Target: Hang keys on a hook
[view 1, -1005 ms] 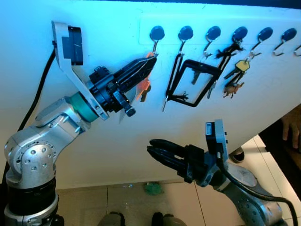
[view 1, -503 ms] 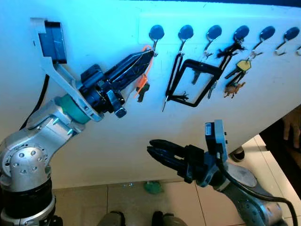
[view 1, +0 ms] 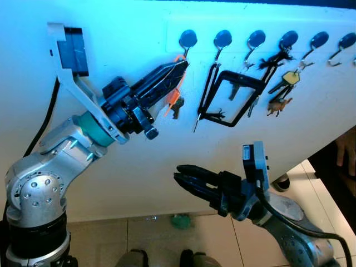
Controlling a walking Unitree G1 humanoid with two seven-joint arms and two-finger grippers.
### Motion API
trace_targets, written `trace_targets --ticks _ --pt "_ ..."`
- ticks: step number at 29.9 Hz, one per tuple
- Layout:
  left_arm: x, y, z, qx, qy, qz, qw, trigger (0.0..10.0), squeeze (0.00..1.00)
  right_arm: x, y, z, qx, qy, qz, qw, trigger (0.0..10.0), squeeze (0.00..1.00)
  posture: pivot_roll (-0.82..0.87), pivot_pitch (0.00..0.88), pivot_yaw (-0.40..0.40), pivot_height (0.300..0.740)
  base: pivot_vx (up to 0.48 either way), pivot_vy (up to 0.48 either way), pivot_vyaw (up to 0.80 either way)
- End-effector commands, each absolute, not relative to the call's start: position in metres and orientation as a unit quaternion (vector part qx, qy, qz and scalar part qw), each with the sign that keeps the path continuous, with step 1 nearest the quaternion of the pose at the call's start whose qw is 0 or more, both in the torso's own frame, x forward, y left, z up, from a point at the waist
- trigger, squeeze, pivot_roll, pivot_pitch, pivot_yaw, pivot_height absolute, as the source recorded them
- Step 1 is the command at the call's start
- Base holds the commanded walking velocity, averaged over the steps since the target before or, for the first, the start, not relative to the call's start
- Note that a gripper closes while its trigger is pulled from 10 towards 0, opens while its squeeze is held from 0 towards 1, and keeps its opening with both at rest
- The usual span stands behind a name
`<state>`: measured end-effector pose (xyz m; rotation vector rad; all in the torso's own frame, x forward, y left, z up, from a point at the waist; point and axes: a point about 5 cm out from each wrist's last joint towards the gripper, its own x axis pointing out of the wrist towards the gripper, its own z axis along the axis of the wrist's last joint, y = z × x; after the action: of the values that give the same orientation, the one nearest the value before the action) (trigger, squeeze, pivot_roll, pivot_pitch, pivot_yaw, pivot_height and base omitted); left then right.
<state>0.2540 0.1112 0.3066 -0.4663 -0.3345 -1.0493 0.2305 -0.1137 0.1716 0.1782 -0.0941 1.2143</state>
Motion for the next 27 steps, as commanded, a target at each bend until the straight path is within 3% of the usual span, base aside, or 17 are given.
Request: trace_targets --ticks 1,10,18,27 --pt "0.257 0.11 0.308 -0.215 -0.155 -0.488 0.832 10.0 0.0 0.229 -0.114 0.168 0.081 -0.037 0.569 0.817 10.0 0.0 0.05 0.09 0.043 0.74 0.0 0.0 0.0" --pt "0.263 0.107 0.305 -0.213 -0.142 -0.474 0.842 10.0 0.0 0.228 -0.113 0.167 0.082 -0.036 0.569 0.817 10.0 0.0 0.06 0.094 0.047 0.74 0.0 0.0 0.0" --pt "0.253 0.116 0.317 -0.252 -0.187 -0.495 0.81 10.0 0.0 0.228 -0.113 0.167 0.083 -0.036 0.569 0.817 10.0 0.0 0.06 0.096 0.046 0.74 0.0 0.0 0.0" --pt "0.247 0.117 0.316 -0.247 -0.188 -0.508 0.803 10.0 0.0 0.229 -0.113 0.167 0.083 -0.036 0.57 0.817 10.0 0.0 0.06 0.097 0.043 0.74 0.0 0.0 0.0"
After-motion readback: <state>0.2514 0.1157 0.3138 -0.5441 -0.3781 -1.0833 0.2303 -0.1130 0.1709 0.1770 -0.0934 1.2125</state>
